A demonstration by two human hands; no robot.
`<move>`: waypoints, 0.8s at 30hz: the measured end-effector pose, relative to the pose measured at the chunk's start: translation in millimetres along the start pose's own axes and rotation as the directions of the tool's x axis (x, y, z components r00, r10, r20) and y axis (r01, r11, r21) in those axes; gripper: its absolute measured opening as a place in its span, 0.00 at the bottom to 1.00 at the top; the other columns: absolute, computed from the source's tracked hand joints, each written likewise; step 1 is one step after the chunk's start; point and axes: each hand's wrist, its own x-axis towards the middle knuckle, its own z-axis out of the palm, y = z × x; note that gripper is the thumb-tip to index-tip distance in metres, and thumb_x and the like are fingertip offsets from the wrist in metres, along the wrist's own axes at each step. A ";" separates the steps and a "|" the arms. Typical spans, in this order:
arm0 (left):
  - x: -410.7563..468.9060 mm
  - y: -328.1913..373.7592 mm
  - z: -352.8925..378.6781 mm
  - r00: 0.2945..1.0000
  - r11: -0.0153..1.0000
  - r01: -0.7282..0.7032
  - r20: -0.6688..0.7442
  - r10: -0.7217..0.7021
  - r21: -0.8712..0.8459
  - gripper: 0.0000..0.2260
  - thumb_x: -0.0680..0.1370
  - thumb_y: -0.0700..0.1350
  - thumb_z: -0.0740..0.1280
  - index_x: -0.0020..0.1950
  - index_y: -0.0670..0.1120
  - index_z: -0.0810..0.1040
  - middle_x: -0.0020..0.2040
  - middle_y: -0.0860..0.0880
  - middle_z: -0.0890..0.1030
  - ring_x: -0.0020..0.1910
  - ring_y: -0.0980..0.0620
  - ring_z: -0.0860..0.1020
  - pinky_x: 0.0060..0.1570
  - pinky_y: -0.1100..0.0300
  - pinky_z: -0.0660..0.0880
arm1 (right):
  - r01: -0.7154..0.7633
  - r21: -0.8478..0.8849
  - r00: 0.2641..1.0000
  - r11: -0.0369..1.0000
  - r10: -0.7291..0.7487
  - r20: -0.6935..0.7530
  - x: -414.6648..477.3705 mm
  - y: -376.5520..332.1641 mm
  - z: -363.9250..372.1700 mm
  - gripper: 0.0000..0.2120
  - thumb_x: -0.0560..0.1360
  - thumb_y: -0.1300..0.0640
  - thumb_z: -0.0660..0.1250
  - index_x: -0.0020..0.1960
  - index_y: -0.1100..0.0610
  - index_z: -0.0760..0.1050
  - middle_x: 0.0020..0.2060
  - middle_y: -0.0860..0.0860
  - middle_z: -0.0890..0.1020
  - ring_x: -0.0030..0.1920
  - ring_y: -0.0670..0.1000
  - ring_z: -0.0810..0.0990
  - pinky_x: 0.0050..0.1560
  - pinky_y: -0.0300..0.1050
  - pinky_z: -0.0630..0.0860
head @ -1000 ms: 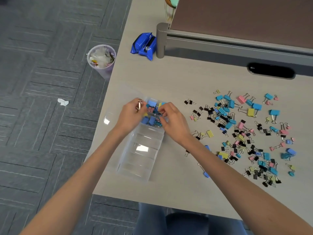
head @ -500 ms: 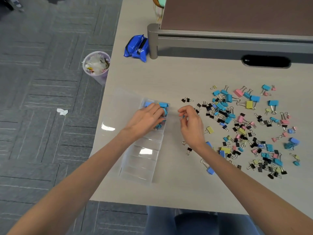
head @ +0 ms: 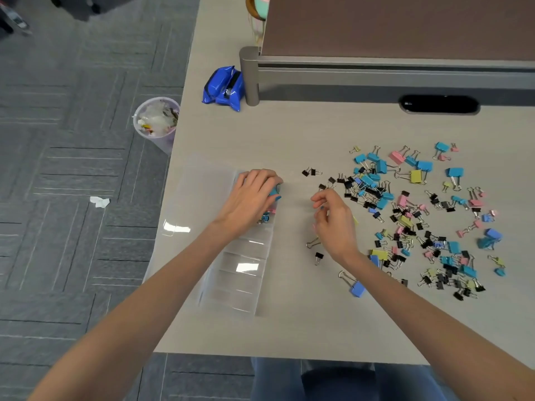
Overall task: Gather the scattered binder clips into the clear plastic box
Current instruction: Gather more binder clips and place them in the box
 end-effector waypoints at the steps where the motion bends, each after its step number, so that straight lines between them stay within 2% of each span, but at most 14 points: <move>1: 1.0 0.0 -3.7 1.000 1.000 0.013 -0.019 -0.013 -0.019 0.13 0.80 0.48 0.55 0.61 0.47 0.73 0.58 0.50 0.75 0.57 0.48 0.72 0.56 0.57 0.65 | 0.015 0.004 1.000 1.000 -0.015 -0.002 0.3 -1.9 0.2 0.18 0.72 0.70 0.55 0.52 0.49 0.71 0.43 0.44 0.76 0.40 0.48 0.77 0.37 0.56 0.78; 5: 2.7 6.9 -19.3 0.991 0.985 0.088 -0.089 -0.102 -0.151 0.11 0.81 0.44 0.55 0.55 0.44 0.75 0.51 0.48 0.76 0.49 0.48 0.72 0.49 0.55 0.68 | 0.043 0.043 0.999 0.998 -0.043 0.006 2.6 -8.1 0.2 0.16 0.72 0.70 0.56 0.51 0.52 0.73 0.43 0.45 0.77 0.42 0.46 0.77 0.40 0.55 0.77; 10: 9.3 43.1 -22.5 0.980 0.947 0.136 -0.100 -0.172 -0.291 0.07 0.81 0.42 0.59 0.51 0.43 0.76 0.46 0.48 0.77 0.47 0.49 0.73 0.43 0.63 0.64 | 0.036 0.122 0.999 0.992 -0.034 -0.023 7.8 -2.1 -11.1 0.16 0.71 0.69 0.56 0.49 0.52 0.73 0.41 0.45 0.78 0.40 0.47 0.78 0.41 0.56 0.78; 14: 24.4 78.4 -12.1 0.981 0.927 0.151 -0.065 -0.184 -0.344 0.07 0.80 0.43 0.58 0.51 0.43 0.75 0.47 0.49 0.76 0.46 0.50 0.74 0.44 0.58 0.69 | 0.039 0.155 0.999 0.987 -0.036 -0.018 16.4 11.5 -25.3 0.16 0.71 0.70 0.56 0.49 0.52 0.73 0.41 0.47 0.79 0.42 0.47 0.79 0.43 0.57 0.78; 19: 48.3 122.3 7.9 0.988 0.927 0.143 -0.001 -0.153 -0.348 0.04 0.80 0.42 0.61 0.52 0.44 0.74 0.48 0.50 0.76 0.47 0.52 0.74 0.45 0.60 0.69 | 0.027 0.135 1.000 0.990 -0.027 -0.006 24.9 41.1 -66.3 0.14 0.73 0.70 0.58 0.49 0.55 0.74 0.41 0.48 0.79 0.41 0.48 0.79 0.43 0.55 0.78; 24: 41.5 142.9 34.4 0.964 0.905 0.264 0.120 -0.237 -0.334 0.06 0.79 0.45 0.62 0.54 0.46 0.73 0.51 0.51 0.74 0.51 0.51 0.74 0.49 0.54 0.72 | -0.047 0.099 0.998 0.994 0.043 0.044 29.8 84.8 -102.5 0.11 0.75 0.68 0.58 0.48 0.54 0.75 0.39 0.46 0.79 0.41 0.46 0.78 0.44 0.56 0.79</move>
